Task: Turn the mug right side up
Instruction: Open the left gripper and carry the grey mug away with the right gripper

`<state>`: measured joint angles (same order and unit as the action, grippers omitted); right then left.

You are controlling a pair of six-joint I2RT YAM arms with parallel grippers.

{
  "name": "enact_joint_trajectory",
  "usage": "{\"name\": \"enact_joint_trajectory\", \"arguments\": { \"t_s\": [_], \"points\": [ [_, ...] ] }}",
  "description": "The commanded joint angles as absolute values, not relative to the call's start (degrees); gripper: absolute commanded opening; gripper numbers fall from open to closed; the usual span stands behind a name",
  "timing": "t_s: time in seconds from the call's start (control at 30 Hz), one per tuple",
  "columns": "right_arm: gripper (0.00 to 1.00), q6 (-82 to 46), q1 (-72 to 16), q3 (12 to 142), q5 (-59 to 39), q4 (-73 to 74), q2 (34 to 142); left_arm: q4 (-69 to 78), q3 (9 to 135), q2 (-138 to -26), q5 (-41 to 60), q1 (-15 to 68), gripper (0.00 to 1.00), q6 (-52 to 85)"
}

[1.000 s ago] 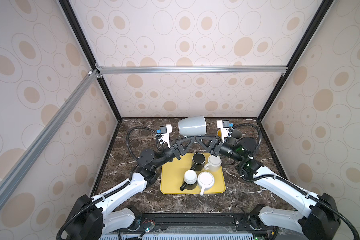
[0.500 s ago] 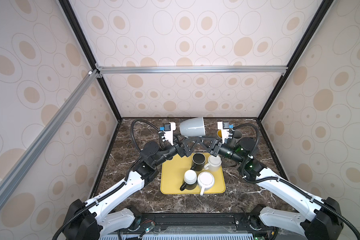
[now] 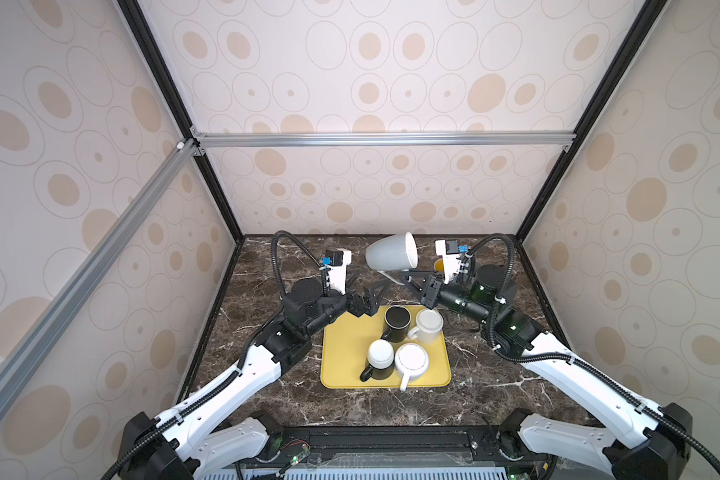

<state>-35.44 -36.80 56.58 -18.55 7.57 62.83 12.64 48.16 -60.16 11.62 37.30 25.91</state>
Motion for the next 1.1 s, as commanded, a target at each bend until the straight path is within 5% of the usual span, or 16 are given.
{"name": "enact_joint_trajectory", "arguments": {
  "t_s": [0.0, 0.37, 0.73, 1.07],
  "points": [
    [0.0, -30.95, -37.18, 61.13, -13.52, 3.39, 61.71, 8.66, 48.85, -58.87, 7.83, 36.66, 1.0, 22.15],
    [0.0, -23.55, -37.18, 72.43, -7.22, -12.59, 69.84, 7.08, 44.37, -56.34, 5.49, 36.05, 1.0, 19.8],
    [0.0, -15.14, -37.2, 86.49, 9.2, -29.06, 81.79, 8.84, 41.45, -56.29, 5.54, 34.98, 1.0, 20.17],
    [0.0, -12.06, -36.4, 89.73, 19.12, -30.77, 89.38, 11.39, 39.45, -56.78, 6.58, 34.42, 1.0, 21.19]
  ]
}}
